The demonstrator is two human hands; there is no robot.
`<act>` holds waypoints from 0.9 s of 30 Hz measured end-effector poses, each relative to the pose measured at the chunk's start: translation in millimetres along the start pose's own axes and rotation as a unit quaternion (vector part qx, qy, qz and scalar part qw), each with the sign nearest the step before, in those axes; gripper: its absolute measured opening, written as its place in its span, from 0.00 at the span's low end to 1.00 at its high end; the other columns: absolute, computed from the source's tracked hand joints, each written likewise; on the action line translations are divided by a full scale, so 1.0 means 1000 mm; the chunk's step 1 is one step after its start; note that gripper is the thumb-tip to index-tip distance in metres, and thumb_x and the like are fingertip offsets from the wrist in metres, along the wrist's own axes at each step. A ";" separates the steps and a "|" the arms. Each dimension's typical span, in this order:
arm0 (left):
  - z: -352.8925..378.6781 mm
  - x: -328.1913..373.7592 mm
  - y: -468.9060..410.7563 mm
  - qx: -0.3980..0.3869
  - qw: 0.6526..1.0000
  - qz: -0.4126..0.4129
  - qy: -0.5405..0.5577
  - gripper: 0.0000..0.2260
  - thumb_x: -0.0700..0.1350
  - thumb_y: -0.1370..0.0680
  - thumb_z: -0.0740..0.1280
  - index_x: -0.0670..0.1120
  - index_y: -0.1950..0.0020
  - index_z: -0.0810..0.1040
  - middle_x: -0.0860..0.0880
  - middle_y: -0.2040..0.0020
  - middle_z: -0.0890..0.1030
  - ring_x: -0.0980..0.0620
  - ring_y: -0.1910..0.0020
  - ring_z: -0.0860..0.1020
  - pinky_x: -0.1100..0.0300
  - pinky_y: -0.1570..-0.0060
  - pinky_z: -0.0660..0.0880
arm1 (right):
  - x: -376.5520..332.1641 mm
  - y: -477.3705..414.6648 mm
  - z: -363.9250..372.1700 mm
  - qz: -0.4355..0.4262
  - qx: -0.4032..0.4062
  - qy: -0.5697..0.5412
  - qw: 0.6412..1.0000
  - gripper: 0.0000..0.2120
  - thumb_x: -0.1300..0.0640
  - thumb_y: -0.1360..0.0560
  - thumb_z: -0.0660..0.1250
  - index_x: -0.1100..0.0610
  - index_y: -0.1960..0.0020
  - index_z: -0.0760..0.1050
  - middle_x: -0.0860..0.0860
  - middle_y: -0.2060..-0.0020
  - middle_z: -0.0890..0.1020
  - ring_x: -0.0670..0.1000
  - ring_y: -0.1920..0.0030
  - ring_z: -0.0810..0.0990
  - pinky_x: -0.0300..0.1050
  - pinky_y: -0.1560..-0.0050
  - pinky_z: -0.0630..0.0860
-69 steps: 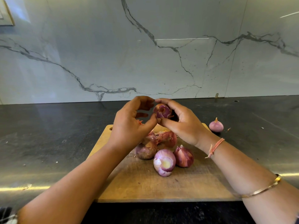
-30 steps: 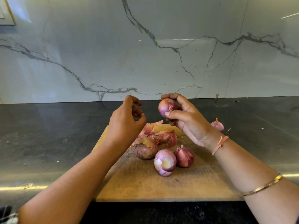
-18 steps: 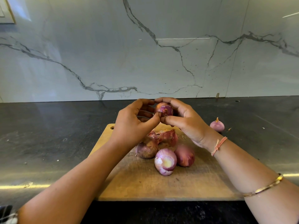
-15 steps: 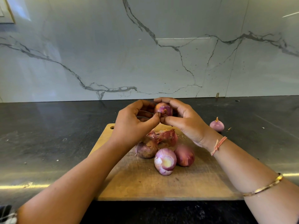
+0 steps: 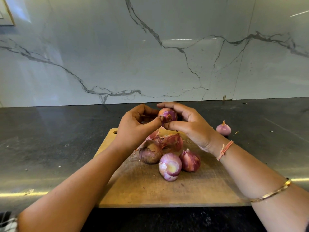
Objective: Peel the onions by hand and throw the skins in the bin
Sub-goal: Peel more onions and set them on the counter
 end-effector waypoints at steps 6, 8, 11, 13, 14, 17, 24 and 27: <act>0.002 0.002 0.000 -0.001 1.000 -0.012 0.001 0.04 0.41 0.28 0.73 0.48 0.56 0.80 0.49 0.60 0.83 0.47 0.57 0.81 0.54 0.53 0.79 | 0.002 -0.001 0.001 0.004 -0.002 0.008 1.000 0.21 0.59 0.33 0.69 0.49 0.41 0.76 0.49 0.49 0.79 0.42 0.51 0.79 0.35 0.50 0.74; 0.002 0.002 0.000 0.001 1.000 -0.012 -0.003 0.04 0.41 0.28 0.72 0.48 0.57 0.80 0.49 0.60 0.83 0.48 0.58 0.81 0.55 0.54 0.79 | 0.002 -0.001 0.001 0.002 -0.003 0.007 1.000 0.21 0.59 0.34 0.69 0.48 0.42 0.76 0.48 0.49 0.79 0.42 0.51 0.79 0.35 0.50 0.74; 0.000 0.002 0.000 0.026 1.000 -0.003 -0.007 0.05 0.38 0.27 0.70 0.48 0.59 0.80 0.49 0.62 0.83 0.50 0.61 0.81 0.55 0.57 0.79 | 0.001 -0.001 0.002 0.005 -0.005 0.000 1.000 0.21 0.59 0.34 0.68 0.47 0.42 0.76 0.48 0.49 0.80 0.42 0.51 0.79 0.35 0.49 0.75; -0.002 0.001 -0.001 0.042 0.999 0.002 -0.013 0.08 0.36 0.27 0.68 0.49 0.61 0.80 0.50 0.64 0.82 0.52 0.64 0.80 0.56 0.59 0.79 | 0.000 0.000 0.003 0.007 -0.011 -0.002 1.000 0.21 0.58 0.34 0.68 0.46 0.42 0.76 0.48 0.49 0.80 0.44 0.50 0.79 0.37 0.47 0.75; -0.002 0.001 -0.001 0.043 0.999 0.002 -0.015 0.09 0.35 0.26 0.68 0.49 0.61 0.80 0.51 0.64 0.82 0.52 0.64 0.80 0.56 0.59 0.79 | 0.000 0.000 0.004 0.008 -0.012 -0.001 1.000 0.21 0.58 0.34 0.68 0.46 0.42 0.76 0.48 0.49 0.80 0.44 0.50 0.79 0.37 0.47 0.76; -0.001 0.001 0.000 0.035 0.999 0.005 -0.018 0.10 0.36 0.26 0.67 0.51 0.58 0.81 0.50 0.61 0.84 0.49 0.59 0.82 0.55 0.54 0.80 | 0.001 -0.001 0.002 0.014 0.001 -0.007 1.000 0.21 0.57 0.34 0.68 0.46 0.42 0.76 0.49 0.49 0.80 0.43 0.51 0.79 0.35 0.50 0.75; 0.002 0.003 0.002 0.018 0.999 0.016 -0.030 0.06 0.40 0.27 0.71 0.51 0.53 0.81 0.55 0.60 0.84 0.60 0.59 0.82 0.67 0.57 0.78 | 0.005 -0.003 0.000 0.012 0.017 0.019 1.000 0.18 0.63 0.26 0.70 0.50 0.38 0.75 0.48 0.49 0.80 0.43 0.49 0.79 0.36 0.49 0.73; 0.001 0.002 0.001 0.032 0.998 0.023 -0.044 0.06 0.39 0.26 0.70 0.50 0.55 0.82 0.55 0.62 0.83 0.61 0.64 0.80 0.69 0.61 0.76 | 0.004 -0.003 0.001 0.008 0.013 0.017 1.000 0.20 0.59 0.30 0.71 0.50 0.39 0.75 0.49 0.50 0.81 0.45 0.50 0.80 0.37 0.48 0.75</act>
Point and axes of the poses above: each hand's wrist, its own y-axis away from the middle knuckle, its own z-axis out of the palm, x = y × z, the point moved 3 cm from there along -y, towards the middle knuckle
